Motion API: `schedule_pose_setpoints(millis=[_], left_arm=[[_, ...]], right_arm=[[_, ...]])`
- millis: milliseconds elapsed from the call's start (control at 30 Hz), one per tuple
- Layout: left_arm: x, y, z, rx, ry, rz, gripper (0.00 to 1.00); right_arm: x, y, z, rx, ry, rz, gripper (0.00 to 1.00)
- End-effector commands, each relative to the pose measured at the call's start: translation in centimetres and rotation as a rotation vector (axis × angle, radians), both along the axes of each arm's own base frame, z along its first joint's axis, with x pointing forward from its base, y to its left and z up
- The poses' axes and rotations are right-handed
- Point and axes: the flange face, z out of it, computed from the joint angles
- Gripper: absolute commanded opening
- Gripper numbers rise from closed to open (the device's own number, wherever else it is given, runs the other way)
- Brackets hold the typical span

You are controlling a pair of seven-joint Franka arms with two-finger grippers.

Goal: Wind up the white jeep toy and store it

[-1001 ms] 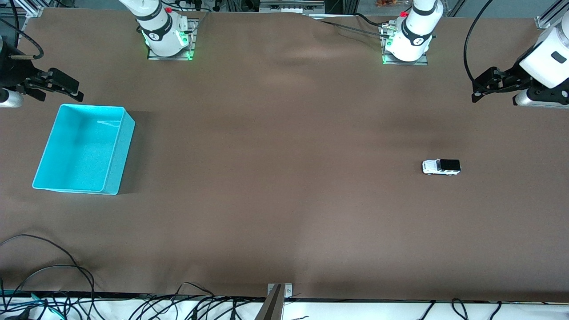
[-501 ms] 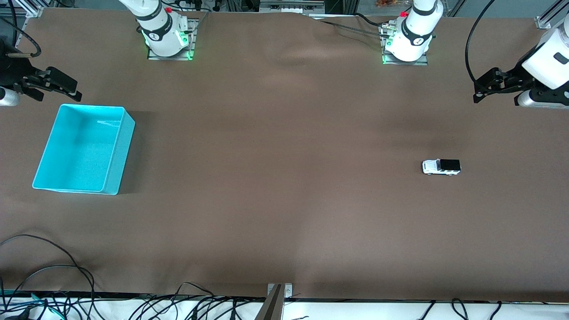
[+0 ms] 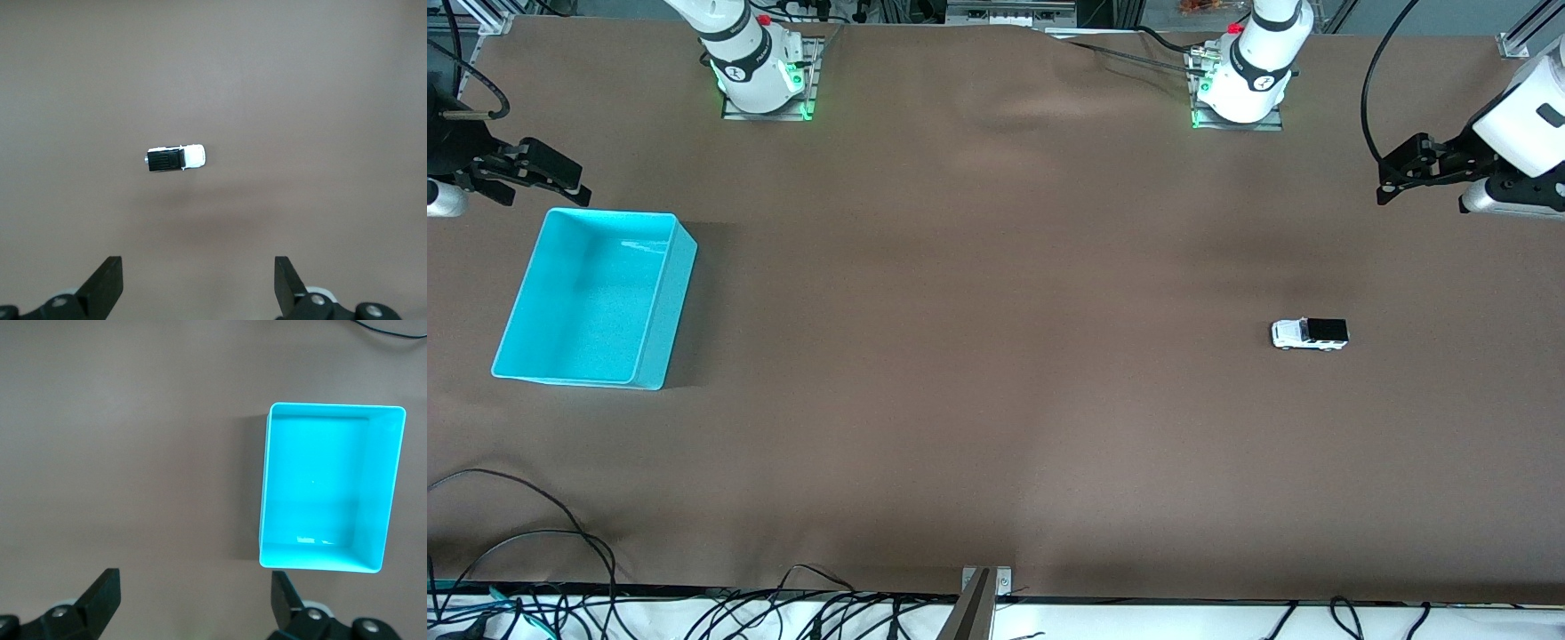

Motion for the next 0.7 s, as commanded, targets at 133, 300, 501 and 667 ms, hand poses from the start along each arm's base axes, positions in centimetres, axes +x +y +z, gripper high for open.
schedule_pose_setpoints(millis=[133, 300, 501, 667], left_arm=[[0.8, 3.0, -0.6, -0.018, -0.015, -0.094, 1.00], [1.3, 4.2, -1.1, -0.020, -0.020, -0.171, 1.00], [1.9, 6.3, -2.5, -0.021, -0.021, -0.285, 1.00], [2.6, 7.7, -4.0, -0.027, -0.021, -0.424, 1.00]], right_arm=[[0.4, 0.0, 0.4, 0.019, -0.004, 0.016, 1.00], [0.4, 0.0, 0.4, 0.019, -0.006, 0.015, 1.00], [0.4, 0.0, 0.4, 0.019, -0.006, 0.015, 1.00], [0.5, 0.0, 0.3, 0.019, -0.003, 0.015, 1.00]])
